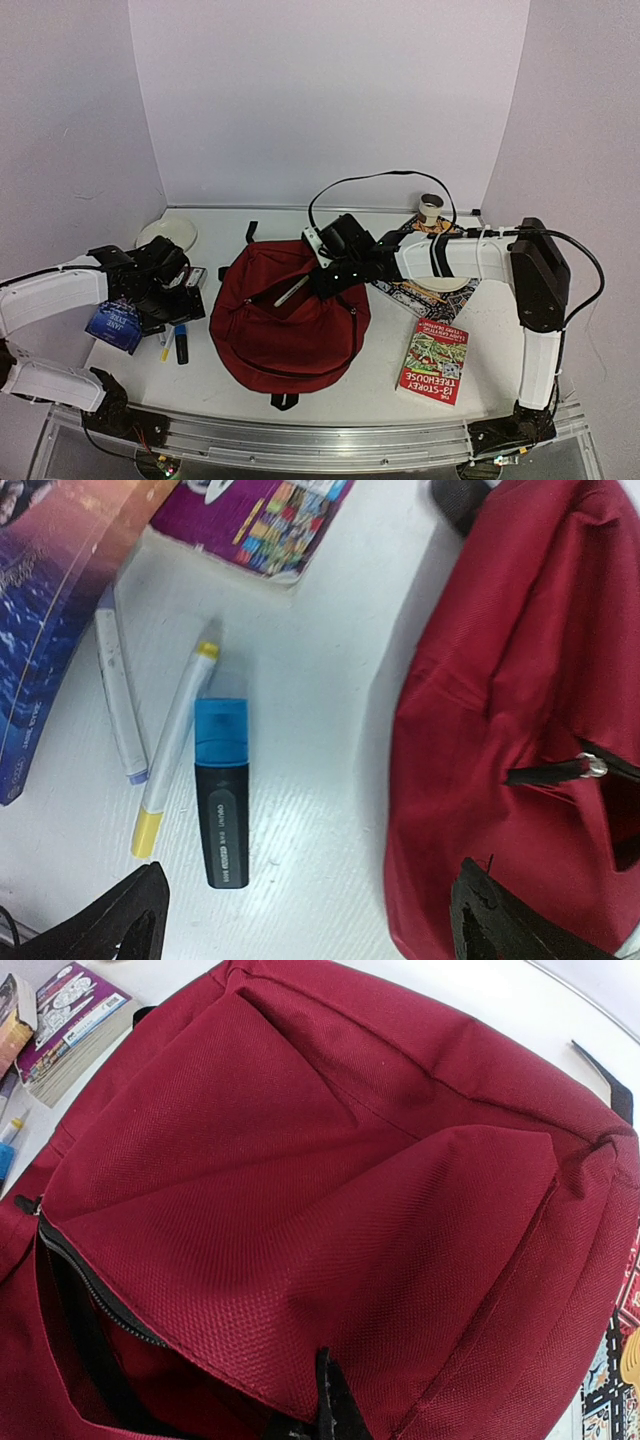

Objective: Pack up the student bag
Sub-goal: Pick up the glue stick at the corner of the board.

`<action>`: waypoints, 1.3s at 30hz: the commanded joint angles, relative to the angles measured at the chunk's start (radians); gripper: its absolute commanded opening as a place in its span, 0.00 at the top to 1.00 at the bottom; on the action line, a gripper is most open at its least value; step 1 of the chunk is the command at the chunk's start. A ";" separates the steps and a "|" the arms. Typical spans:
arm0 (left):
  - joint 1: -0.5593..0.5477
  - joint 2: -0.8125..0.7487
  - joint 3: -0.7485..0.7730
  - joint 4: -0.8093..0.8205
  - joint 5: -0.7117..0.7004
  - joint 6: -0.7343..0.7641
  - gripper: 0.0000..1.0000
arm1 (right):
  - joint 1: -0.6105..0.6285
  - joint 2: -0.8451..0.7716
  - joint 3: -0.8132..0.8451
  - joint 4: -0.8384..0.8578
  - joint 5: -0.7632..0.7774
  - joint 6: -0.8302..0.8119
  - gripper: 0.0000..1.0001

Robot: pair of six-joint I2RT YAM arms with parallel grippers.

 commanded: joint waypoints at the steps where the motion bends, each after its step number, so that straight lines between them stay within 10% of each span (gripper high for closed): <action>1: 0.010 0.052 0.002 -0.027 -0.056 -0.058 0.07 | 0.001 0.009 0.037 -0.019 -0.027 -0.011 1.00; 10: 0.053 0.126 -0.055 0.062 -0.044 -0.053 0.39 | 0.000 0.014 0.036 -0.019 -0.041 -0.017 1.00; 21: 0.074 0.255 -0.107 0.196 0.001 -0.028 0.41 | 0.001 0.015 0.036 -0.019 -0.041 -0.011 1.00; 39: 0.081 0.215 -0.134 0.229 0.105 0.001 0.86 | 0.002 0.010 0.048 -0.019 -0.014 -0.015 1.00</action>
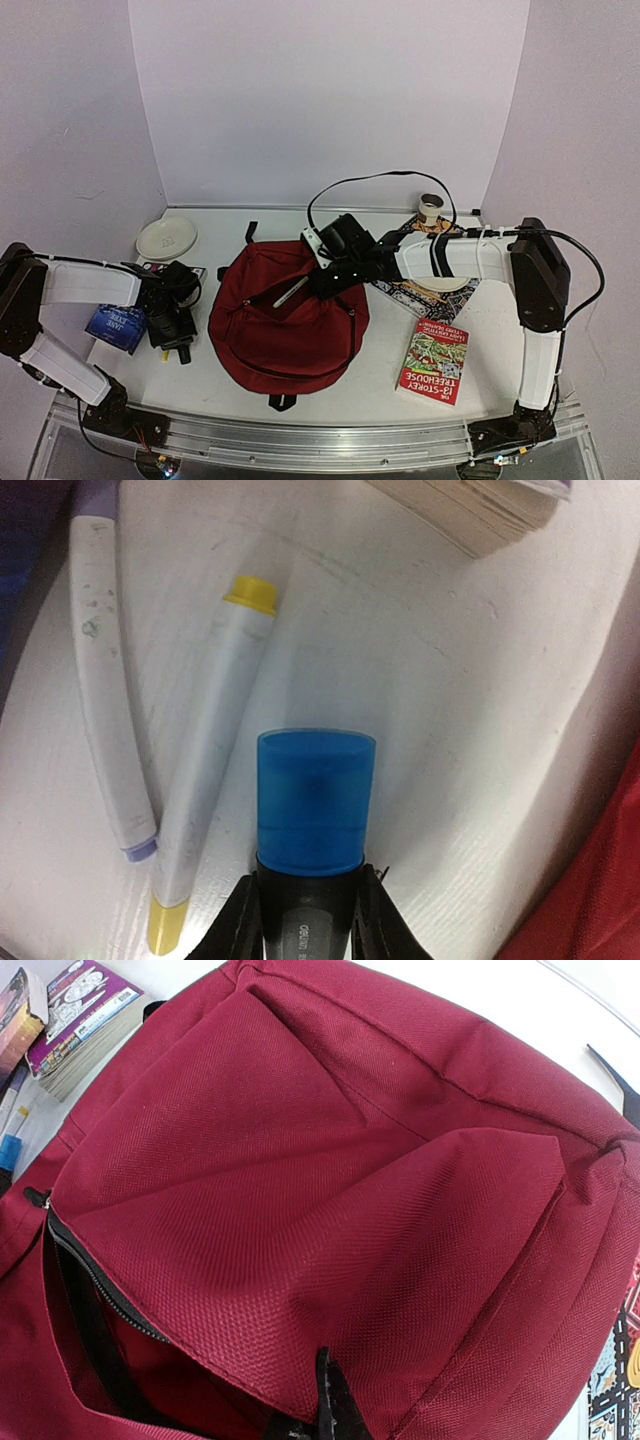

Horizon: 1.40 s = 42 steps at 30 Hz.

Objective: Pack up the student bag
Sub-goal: Pick up the glue stick at the corner of the board, then place the glue stick in the lower front pocket of the bag.

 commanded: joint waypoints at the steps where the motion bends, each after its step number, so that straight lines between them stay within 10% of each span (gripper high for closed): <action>1: -0.001 -0.067 -0.002 0.034 0.105 0.010 0.88 | 0.002 0.010 0.048 -0.019 0.011 -0.008 1.00; 19: -0.009 -0.200 0.183 0.039 0.450 0.095 1.00 | 0.008 0.008 0.080 -0.019 0.030 0.039 1.00; 42: -0.198 0.088 0.374 0.314 0.665 -0.037 1.00 | 0.042 0.000 0.107 -0.020 0.065 0.105 1.00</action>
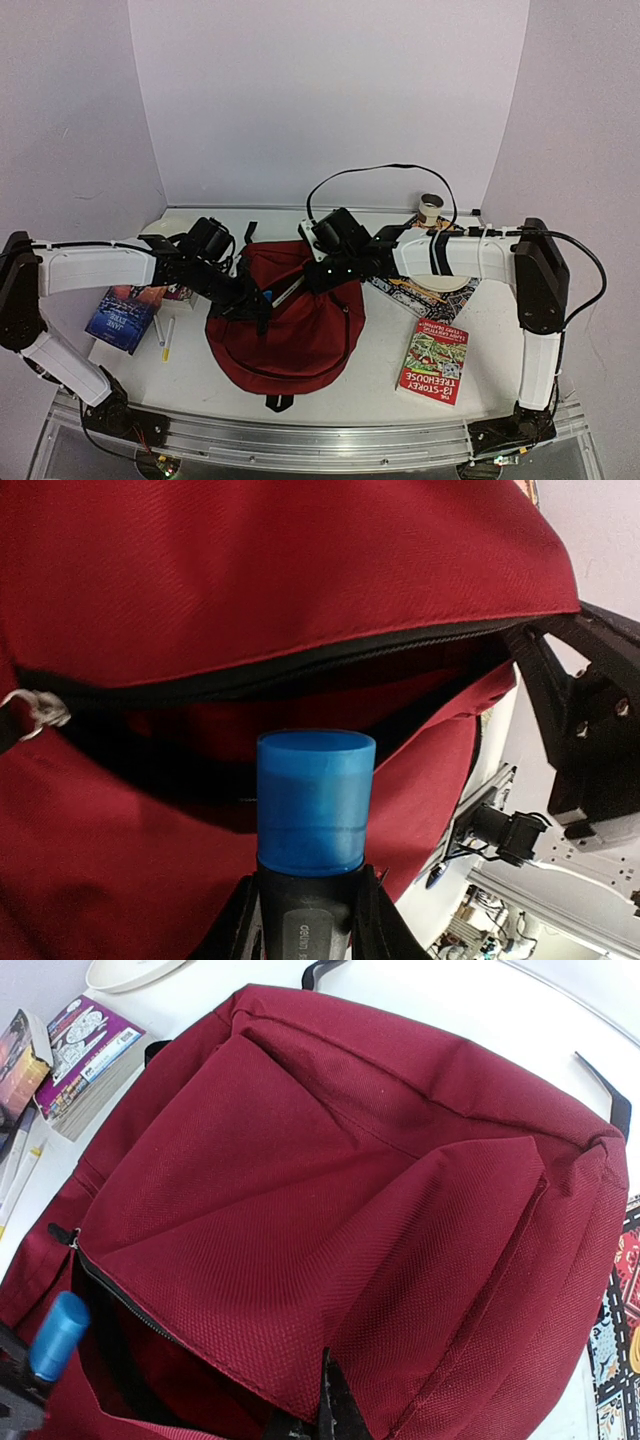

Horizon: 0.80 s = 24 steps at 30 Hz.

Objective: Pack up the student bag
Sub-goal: Place the glue stick in the lower front pocket of the bag.

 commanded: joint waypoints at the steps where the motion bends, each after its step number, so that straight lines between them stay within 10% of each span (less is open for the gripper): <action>1: -0.002 0.033 0.075 0.090 0.071 -0.030 1.00 | 0.016 -0.002 0.046 0.011 0.013 0.016 1.00; 24: 0.059 0.111 0.059 0.236 -0.170 -0.263 1.00 | 0.047 -0.053 0.000 0.018 -0.010 0.023 1.00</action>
